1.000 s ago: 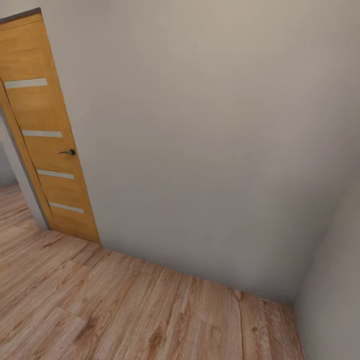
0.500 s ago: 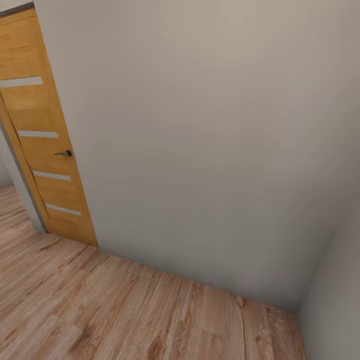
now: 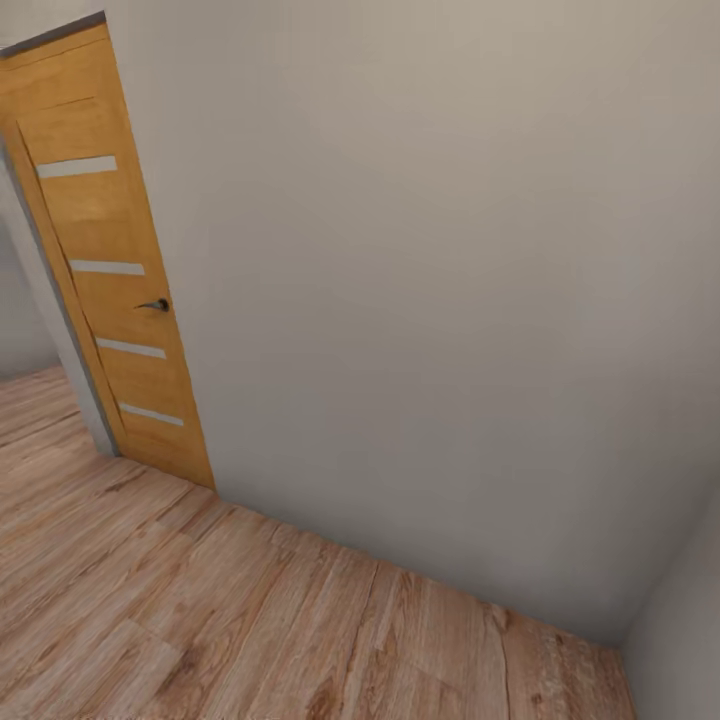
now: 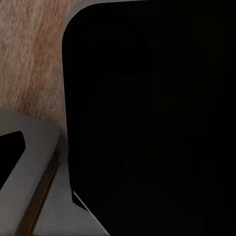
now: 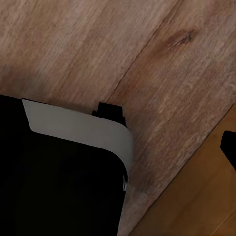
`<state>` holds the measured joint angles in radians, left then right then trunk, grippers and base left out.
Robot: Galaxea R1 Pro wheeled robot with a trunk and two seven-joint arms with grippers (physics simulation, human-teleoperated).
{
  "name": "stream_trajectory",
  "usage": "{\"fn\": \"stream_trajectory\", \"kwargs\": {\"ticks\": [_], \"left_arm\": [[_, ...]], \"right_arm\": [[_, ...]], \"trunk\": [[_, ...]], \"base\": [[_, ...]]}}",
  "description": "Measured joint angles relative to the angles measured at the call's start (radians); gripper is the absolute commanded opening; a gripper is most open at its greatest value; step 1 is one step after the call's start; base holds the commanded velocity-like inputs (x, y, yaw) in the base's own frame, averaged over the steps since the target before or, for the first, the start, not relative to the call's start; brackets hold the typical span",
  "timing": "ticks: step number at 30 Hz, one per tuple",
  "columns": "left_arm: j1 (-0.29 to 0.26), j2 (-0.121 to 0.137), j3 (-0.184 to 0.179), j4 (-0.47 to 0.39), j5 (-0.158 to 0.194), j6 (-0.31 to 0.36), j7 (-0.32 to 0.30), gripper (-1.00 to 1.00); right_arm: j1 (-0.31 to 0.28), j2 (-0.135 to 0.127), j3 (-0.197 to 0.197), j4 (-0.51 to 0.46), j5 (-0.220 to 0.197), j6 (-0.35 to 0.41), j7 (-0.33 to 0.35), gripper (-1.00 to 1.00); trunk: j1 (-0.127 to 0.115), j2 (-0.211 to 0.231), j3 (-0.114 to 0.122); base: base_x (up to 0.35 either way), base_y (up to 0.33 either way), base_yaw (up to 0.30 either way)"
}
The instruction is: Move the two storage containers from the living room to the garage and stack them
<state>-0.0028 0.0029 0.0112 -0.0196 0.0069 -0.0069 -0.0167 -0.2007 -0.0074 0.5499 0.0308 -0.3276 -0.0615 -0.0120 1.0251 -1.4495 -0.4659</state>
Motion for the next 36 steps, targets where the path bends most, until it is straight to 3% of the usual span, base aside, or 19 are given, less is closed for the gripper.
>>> {"fn": "stream_trajectory", "kwargs": {"ticks": [36], "left_arm": [[0.0, 0.0, 0.001, 0.0, 0.0, 0.0, 0.0, 1.0]], "right_arm": [[0.0, 0.0, 0.0, 0.0, 0.0, 0.001, 0.003, 1.0]], "trunk": [[0.0, 0.0, -0.006]], "base": [[0.001, 0.0, 0.271]]}}
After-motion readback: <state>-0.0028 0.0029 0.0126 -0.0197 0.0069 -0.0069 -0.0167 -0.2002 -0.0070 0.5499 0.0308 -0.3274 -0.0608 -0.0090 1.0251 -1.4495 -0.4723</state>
